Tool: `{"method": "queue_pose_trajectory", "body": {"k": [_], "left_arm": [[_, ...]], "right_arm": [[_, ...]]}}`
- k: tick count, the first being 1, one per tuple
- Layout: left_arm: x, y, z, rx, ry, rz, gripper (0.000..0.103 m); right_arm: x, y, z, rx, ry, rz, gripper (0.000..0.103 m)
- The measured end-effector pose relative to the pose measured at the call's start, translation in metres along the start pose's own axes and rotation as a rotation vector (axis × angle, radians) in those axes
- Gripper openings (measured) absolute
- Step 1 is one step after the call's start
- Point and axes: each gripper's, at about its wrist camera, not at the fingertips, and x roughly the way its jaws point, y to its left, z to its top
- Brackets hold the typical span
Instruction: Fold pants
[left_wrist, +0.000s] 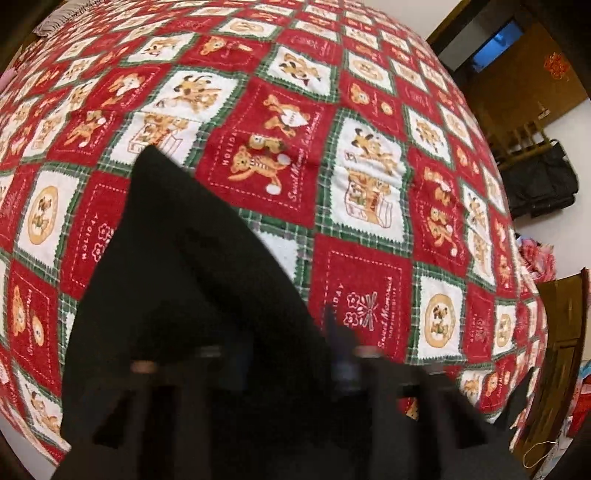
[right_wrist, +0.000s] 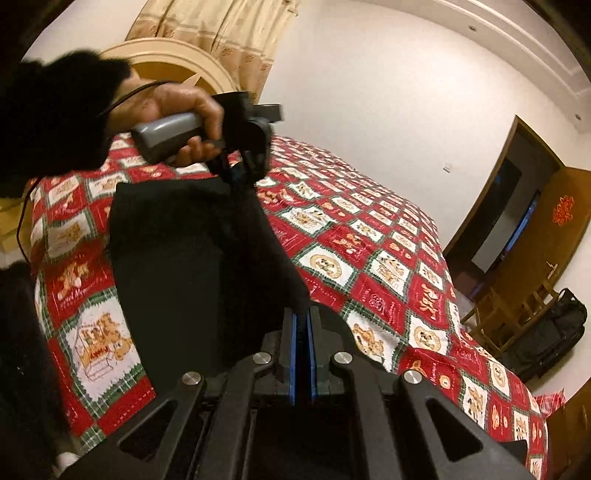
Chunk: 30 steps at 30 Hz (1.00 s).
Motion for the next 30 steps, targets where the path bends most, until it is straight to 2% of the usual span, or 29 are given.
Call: {"method": "queue_pose_trajectory", "body": {"k": [2, 3, 5, 9, 12, 15, 19, 22, 24, 26, 28, 30], "left_arm": [[-0.011, 0.010, -0.003, -0.019, -0.037, -0.070, 0.010], [-0.021, 0.018, -0.009, -0.024, -0.081, -0.117, 0.009], [-0.038, 0.027, -0.018, -0.016, -0.136, -0.160, 0.008], [-0.086, 0.063, -0.058, -0.023, -0.301, -0.307, 0.008], [-0.104, 0.087, -0.090, -0.025, -0.404, -0.342, 0.008], [-0.103, 0.109, -0.120, -0.046, -0.456, -0.343, 0.008], [-0.088, 0.124, -0.138, -0.089, -0.461, -0.329, 0.008], [-0.077, 0.121, -0.148, -0.012, -0.457, -0.209, 0.008], [-0.066, 0.124, -0.149, -0.017, -0.427, -0.184, 0.008], [-0.057, 0.130, -0.149, -0.030, -0.399, -0.160, 0.017], [-0.048, 0.134, -0.151, -0.037, -0.365, -0.141, 0.019], [-0.049, 0.136, -0.156, -0.008, -0.382, -0.135, 0.020]], "right_arm": [[-0.007, 0.000, 0.001, 0.007, -0.006, -0.001, 0.004], [-0.012, 0.000, 0.002, 0.007, -0.012, -0.001, 0.004], [-0.021, 0.002, 0.002, 0.002, -0.017, 0.001, 0.004], [-0.036, 0.014, -0.004, -0.004, -0.007, 0.019, 0.004], [-0.037, 0.027, -0.013, -0.014, 0.020, 0.038, 0.004], [-0.033, 0.039, -0.022, -0.022, 0.055, 0.060, 0.004], [-0.028, 0.051, -0.033, -0.047, 0.096, 0.069, 0.004], [-0.020, 0.055, -0.042, -0.051, 0.128, 0.075, 0.004], [-0.013, 0.058, -0.048, -0.066, 0.151, 0.075, 0.004], [-0.007, 0.060, -0.054, -0.072, 0.176, 0.078, 0.004], [-0.004, 0.062, -0.060, -0.072, 0.195, 0.081, 0.004], [-0.001, 0.063, -0.062, -0.082, 0.196, 0.073, 0.005]]}}
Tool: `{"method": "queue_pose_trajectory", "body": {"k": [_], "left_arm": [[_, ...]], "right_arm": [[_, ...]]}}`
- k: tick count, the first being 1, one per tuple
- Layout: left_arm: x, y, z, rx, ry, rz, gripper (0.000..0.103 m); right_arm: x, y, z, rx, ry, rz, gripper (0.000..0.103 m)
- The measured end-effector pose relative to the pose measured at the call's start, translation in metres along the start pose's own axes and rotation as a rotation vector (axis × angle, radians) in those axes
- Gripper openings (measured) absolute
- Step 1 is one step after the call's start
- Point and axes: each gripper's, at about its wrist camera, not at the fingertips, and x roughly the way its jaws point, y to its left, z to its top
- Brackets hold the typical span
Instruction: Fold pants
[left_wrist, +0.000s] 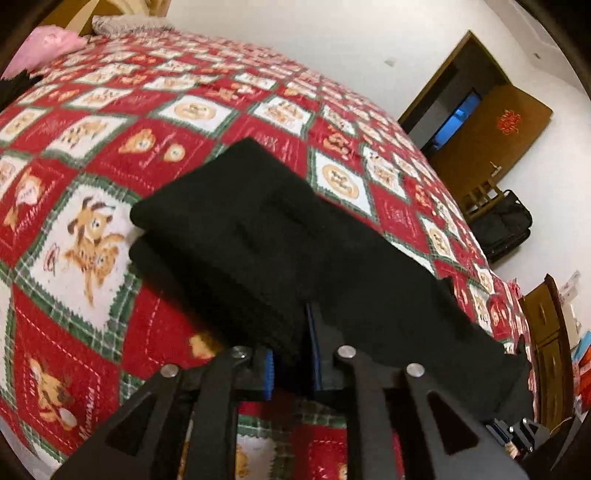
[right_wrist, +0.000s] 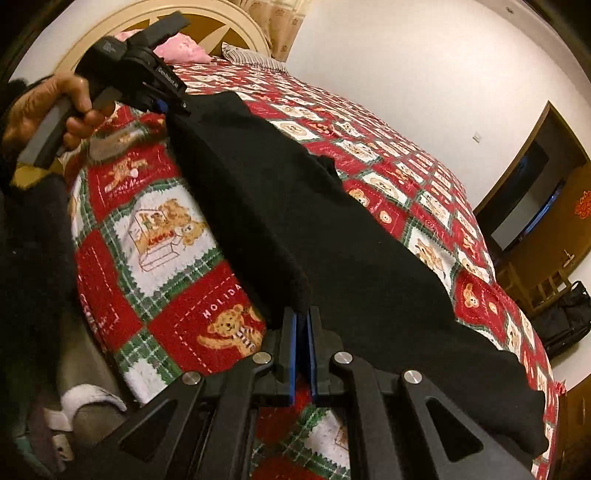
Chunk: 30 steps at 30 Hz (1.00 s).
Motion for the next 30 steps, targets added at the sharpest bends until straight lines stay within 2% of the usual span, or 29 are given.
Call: {"method": "queue_pose_trajectory", "body": {"k": [3, 4, 5, 6, 7, 8, 10, 12, 14, 17, 18, 20, 21, 27, 30], "left_arm": [[-0.003, -0.003, 0.000, 0.050, 0.012, 0.015, 0.022], [-0.006, -0.003, 0.001, 0.061, 0.024, 0.024, 0.028], [-0.011, -0.002, 0.002, 0.068, 0.030, 0.041, 0.036], [-0.016, 0.000, 0.003, 0.071, 0.025, 0.061, 0.039], [-0.025, 0.002, 0.008, 0.074, 0.000, 0.094, 0.040], [-0.031, 0.004, 0.010, 0.077, -0.019, 0.112, 0.041], [-0.050, 0.007, 0.022, 0.080, -0.093, 0.176, 0.045], [-0.067, 0.000, 0.034, 0.113, -0.189, 0.232, 0.047], [-0.070, -0.009, 0.040, 0.166, -0.238, 0.235, 0.048], [-0.055, -0.034, 0.043, 0.251, -0.281, 0.241, 0.053], [-0.045, -0.041, 0.042, 0.265, -0.281, 0.252, 0.053], [-0.029, -0.048, 0.038, 0.271, -0.270, 0.249, 0.053], [-0.017, -0.049, 0.035, 0.255, -0.250, 0.255, 0.053], [0.007, -0.035, 0.018, 0.188, -0.177, 0.283, 0.053], [0.011, -0.030, 0.013, 0.189, -0.172, 0.276, 0.054]], "right_arm": [[0.001, -0.002, 0.000, 0.007, -0.001, 0.001, 0.006], [0.000, -0.004, 0.000, 0.014, 0.000, 0.011, 0.009], [-0.001, -0.009, -0.001, 0.037, 0.012, 0.024, 0.019], [-0.002, -0.012, -0.001, 0.054, 0.021, 0.032, 0.026], [-0.005, -0.021, 0.000, 0.100, 0.036, 0.047, 0.036], [-0.009, -0.025, 0.001, 0.129, 0.035, 0.058, 0.040], [-0.025, -0.052, 0.010, 0.269, -0.026, 0.128, 0.044], [-0.033, -0.077, 0.024, 0.396, -0.097, 0.200, 0.054], [-0.027, -0.099, 0.046, 0.500, -0.165, 0.284, 0.055], [0.007, -0.108, 0.082, 0.549, -0.162, 0.353, 0.054], [0.023, -0.106, 0.094, 0.544, -0.152, 0.371, 0.051], [0.059, -0.101, 0.112, 0.556, -0.088, 0.417, 0.033], [0.080, -0.099, 0.119, 0.577, -0.038, 0.441, 0.032], [0.146, -0.089, 0.123, 0.615, 0.133, 0.403, 0.032], [0.152, -0.092, 0.124, 0.637, 0.121, 0.411, 0.032]]}}
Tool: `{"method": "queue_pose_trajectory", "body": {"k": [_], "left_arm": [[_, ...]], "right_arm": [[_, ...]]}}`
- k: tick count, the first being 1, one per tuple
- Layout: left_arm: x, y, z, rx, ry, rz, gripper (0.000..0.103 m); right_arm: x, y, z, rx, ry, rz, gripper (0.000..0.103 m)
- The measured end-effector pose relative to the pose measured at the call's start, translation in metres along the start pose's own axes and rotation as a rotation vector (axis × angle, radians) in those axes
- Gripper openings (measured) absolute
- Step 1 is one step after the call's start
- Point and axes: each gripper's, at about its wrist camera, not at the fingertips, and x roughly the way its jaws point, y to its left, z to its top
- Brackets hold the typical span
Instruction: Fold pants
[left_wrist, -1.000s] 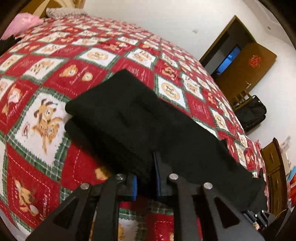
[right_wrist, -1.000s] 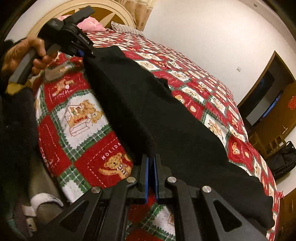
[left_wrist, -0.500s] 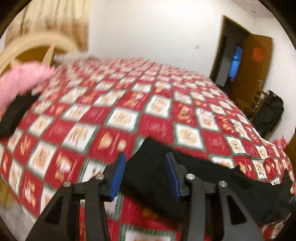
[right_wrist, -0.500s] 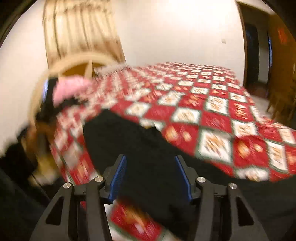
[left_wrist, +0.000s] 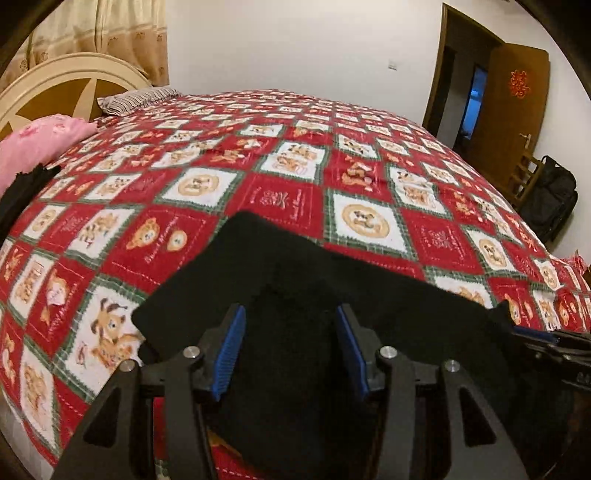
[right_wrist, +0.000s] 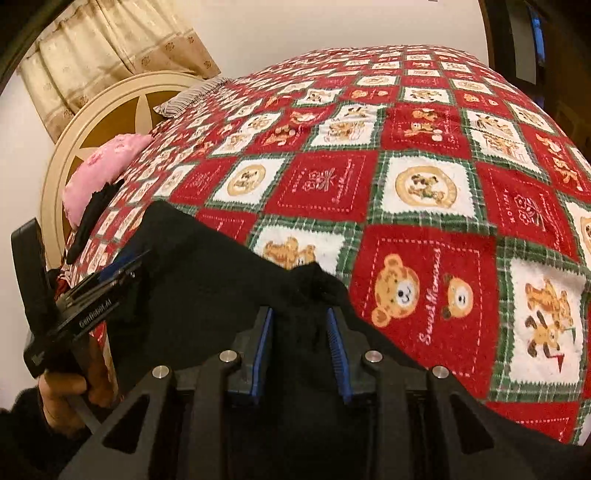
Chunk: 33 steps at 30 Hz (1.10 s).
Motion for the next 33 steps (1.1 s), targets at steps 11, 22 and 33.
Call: {"method": "queue_pose_trajectory", "body": {"k": [11, 22, 33], "left_arm": [[0.005, -0.007, 0.007, 0.042, -0.012, 0.009, 0.067], [0.019, -0.002, 0.006, 0.085, -0.011, 0.156, 0.082], [0.003, 0.010, 0.014, 0.051, 0.003, 0.114, 0.084]], "right_arm": [[0.000, -0.008, 0.026, 0.055, -0.020, 0.141, 0.007], [0.027, -0.037, 0.033, 0.131, -0.015, 0.167, 0.007], [-0.193, -0.138, -0.010, 0.411, -0.408, -0.154, 0.062]]}}
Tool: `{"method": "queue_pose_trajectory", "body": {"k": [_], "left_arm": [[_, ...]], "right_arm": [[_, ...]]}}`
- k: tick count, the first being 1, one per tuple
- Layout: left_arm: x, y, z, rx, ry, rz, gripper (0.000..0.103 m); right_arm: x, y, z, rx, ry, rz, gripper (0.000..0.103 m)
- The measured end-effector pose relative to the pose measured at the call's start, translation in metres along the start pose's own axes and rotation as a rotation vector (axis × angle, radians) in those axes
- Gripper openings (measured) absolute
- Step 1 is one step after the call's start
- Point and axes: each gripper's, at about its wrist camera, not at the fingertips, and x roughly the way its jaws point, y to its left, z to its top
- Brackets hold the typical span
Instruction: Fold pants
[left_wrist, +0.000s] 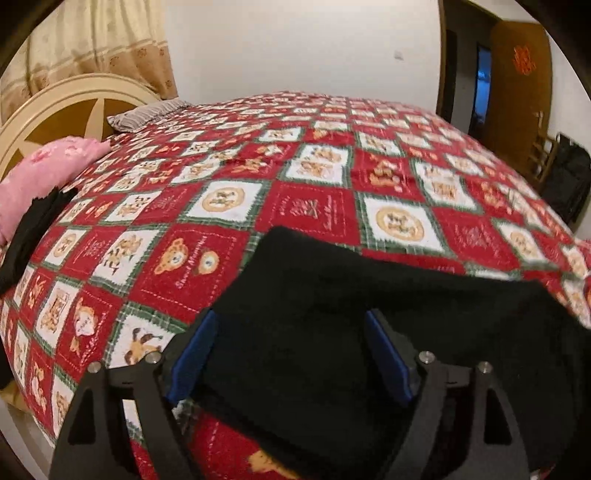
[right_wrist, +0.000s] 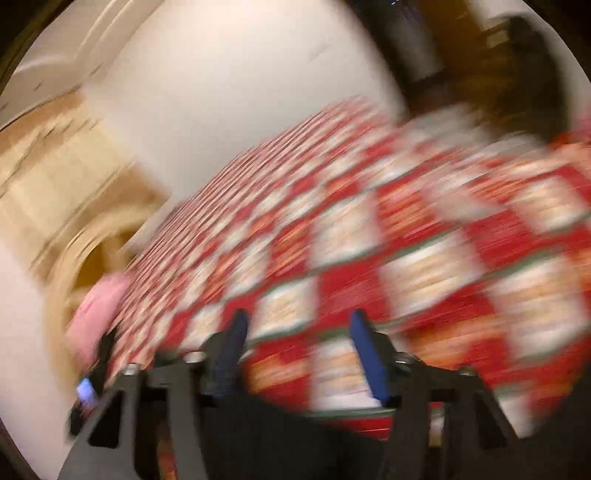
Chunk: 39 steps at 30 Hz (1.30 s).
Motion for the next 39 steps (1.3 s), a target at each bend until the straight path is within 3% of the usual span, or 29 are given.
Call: {"method": "queue_pose_trajectory", "body": {"k": [2, 4, 6, 9, 11, 13, 15, 17, 19, 23, 28, 33, 39], "left_arm": [[-0.002, 0.001, 0.003, -0.012, -0.008, -0.004, 0.084], [-0.002, 0.001, 0.006, -0.019, -0.015, -0.010, 0.084], [0.001, -0.002, 0.007, -0.017, -0.007, -0.020, 0.084], [0.013, -0.007, 0.002, -0.018, 0.051, -0.009, 0.084], [0.013, -0.012, -0.002, 0.011, 0.044, 0.024, 0.084], [0.009, -0.016, -0.003, 0.045, 0.042, 0.035, 0.084], [0.004, -0.015, -0.004, 0.048, 0.047, 0.023, 0.084], [-0.001, -0.012, -0.002, 0.034, 0.049, 0.016, 0.084], [-0.008, -0.011, 0.001, 0.023, 0.039, 0.003, 0.084], [-0.030, -0.024, 0.012, 0.048, -0.018, -0.031, 0.084], [-0.060, -0.059, 0.021, 0.115, -0.085, -0.122, 0.084], [-0.082, -0.107, 0.020, 0.216, -0.119, -0.223, 0.084], [-0.100, -0.153, 0.007, 0.309, -0.115, -0.323, 0.084]], "right_arm": [[-0.032, -0.054, 0.015, 0.068, -0.048, -0.279, 0.062], [-0.041, -0.098, 0.022, 0.100, 0.010, -0.513, 0.062], [-0.041, -0.131, 0.023, 0.137, 0.050, -0.616, 0.062], [-0.028, -0.161, 0.019, 0.171, 0.109, -0.693, 0.062], [-0.018, -0.171, 0.013, 0.188, 0.150, -0.717, 0.062], [-0.016, -0.175, 0.003, 0.200, 0.159, -0.725, 0.062], [-0.017, -0.175, 0.003, 0.187, 0.164, -0.749, 0.056], [-0.026, -0.179, 0.002, 0.208, 0.147, -0.753, 0.020], [-0.036, -0.188, 0.003, 0.232, 0.153, -0.700, 0.007], [-0.055, -0.192, -0.001, 0.265, 0.136, -0.597, 0.004], [-0.127, -0.174, -0.013, 0.255, -0.091, -0.443, 0.004], [-0.212, -0.182, -0.075, 0.336, -0.271, -0.353, 0.004], [-0.245, -0.212, -0.146, 0.443, -0.302, -0.350, 0.004]]}}
